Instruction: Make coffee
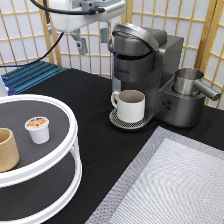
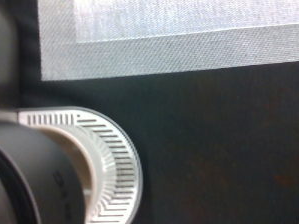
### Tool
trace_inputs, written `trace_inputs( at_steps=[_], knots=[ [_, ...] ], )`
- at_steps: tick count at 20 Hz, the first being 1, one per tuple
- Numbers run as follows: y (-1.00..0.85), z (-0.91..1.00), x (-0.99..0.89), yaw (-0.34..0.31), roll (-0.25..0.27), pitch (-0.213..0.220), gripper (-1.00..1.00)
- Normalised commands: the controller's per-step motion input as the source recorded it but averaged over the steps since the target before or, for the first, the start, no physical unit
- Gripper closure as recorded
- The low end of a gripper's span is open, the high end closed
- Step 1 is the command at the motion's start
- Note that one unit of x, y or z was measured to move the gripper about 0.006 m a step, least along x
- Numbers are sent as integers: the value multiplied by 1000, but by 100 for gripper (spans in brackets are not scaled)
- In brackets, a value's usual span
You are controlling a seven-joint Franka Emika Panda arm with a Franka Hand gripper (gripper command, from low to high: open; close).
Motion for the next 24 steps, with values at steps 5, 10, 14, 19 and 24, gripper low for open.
trace_inputs(
  at_steps=[5, 10, 14, 19, 24],
  knots=[
    [229, 292, 287, -84, 62, 4, -100],
    [457, 252, 77, -78, 11, 0, -100],
    [504, 194, 21, -73, -1, -4, -100],
    [537, 708, 172, -75, -19, 3, -100],
    [690, 747, 281, -74, -116, 11, -100]
  ],
)
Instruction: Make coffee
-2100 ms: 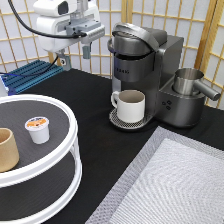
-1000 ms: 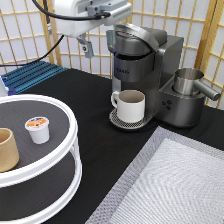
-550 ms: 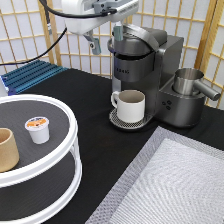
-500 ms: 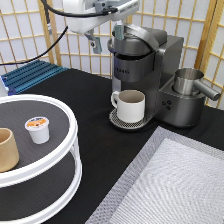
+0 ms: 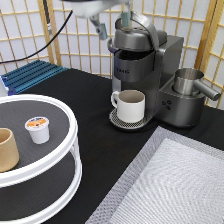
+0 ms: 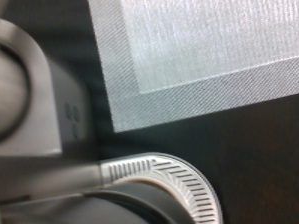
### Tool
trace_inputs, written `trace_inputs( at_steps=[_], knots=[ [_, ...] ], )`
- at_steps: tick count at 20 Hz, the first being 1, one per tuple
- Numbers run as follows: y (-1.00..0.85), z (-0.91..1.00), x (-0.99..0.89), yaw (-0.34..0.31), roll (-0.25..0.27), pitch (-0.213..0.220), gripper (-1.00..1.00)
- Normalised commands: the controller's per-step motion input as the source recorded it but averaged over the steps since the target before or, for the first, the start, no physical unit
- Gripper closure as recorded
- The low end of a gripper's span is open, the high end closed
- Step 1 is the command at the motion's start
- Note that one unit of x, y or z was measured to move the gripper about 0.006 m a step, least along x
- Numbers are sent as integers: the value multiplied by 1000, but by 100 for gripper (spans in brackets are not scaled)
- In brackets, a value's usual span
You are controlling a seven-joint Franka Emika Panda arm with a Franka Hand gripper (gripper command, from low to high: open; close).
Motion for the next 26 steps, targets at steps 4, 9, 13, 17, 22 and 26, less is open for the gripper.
trace_inputs(
  at_steps=[4, 9, 13, 17, 22, 26],
  knots=[
    [846, 383, 293, -43, -138, 1, -100],
    [901, 334, 303, -35, -173, 31, -100],
    [874, 427, 244, -8, -170, 112, -100],
    [659, 373, 181, 0, -158, 162, -100],
    [326, 317, 246, 0, -165, 158, -100],
    [-64, 519, 229, -6, -147, 160, -100]
  ],
)
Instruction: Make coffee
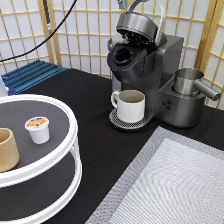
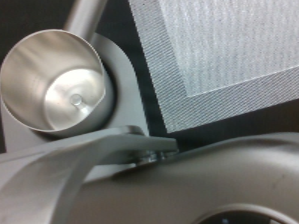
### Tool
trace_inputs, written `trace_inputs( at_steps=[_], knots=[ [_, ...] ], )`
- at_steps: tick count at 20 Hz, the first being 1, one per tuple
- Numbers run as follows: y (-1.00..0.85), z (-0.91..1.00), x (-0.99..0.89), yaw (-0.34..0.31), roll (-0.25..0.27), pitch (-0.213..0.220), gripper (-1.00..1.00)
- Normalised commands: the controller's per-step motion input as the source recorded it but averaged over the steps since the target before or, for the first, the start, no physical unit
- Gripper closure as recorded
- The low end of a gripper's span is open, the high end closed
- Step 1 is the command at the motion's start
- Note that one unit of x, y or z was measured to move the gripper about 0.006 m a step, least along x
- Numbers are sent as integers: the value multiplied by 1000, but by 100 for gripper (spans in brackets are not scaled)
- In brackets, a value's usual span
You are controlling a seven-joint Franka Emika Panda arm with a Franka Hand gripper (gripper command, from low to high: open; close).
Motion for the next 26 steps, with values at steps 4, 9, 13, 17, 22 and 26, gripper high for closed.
trace_inputs(
  at_steps=[4, 9, 13, 17, 22, 26],
  knots=[
    [-841, 641, 7, -11, -31, 105, -100],
    [-1000, 108, -10, 0, 36, 65, -100],
    [-1000, 11, -42, 0, 37, 33, -100],
    [-1000, -131, -133, 0, 39, 78, -100],
    [-1000, -228, -176, 0, 44, 82, -100],
    [-1000, -328, -155, 0, 75, 39, -100]
  ],
)
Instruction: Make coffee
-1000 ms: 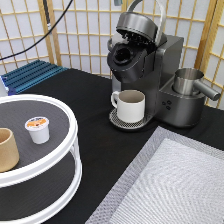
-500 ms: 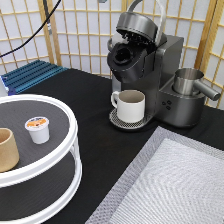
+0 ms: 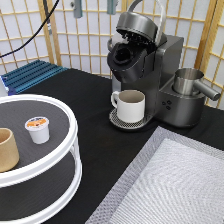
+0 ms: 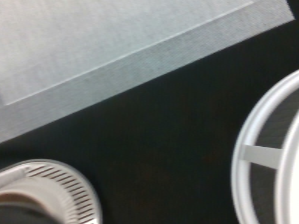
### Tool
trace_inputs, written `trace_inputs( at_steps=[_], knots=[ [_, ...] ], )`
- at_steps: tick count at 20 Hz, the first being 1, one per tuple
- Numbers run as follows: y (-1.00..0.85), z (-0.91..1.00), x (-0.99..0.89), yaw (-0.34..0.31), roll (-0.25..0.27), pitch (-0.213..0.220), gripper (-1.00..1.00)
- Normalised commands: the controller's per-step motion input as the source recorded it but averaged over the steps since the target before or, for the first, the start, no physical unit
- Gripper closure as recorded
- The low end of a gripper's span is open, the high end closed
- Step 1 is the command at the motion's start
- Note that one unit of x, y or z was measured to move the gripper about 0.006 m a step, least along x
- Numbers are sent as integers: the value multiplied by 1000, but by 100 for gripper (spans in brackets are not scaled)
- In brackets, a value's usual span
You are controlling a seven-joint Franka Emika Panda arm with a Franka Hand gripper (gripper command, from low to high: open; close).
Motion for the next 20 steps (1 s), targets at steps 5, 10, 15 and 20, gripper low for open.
trace_inputs(
  at_steps=[5, 10, 15, 20],
  knots=[
    [-552, -283, -52, -164, 47, -40, -100],
    [0, 0, 0, -375, 7, -35, -100],
    [0, 0, 0, -375, 0, -56, -100],
    [-51, -173, -17, -357, 0, -68, -100]
  ],
)
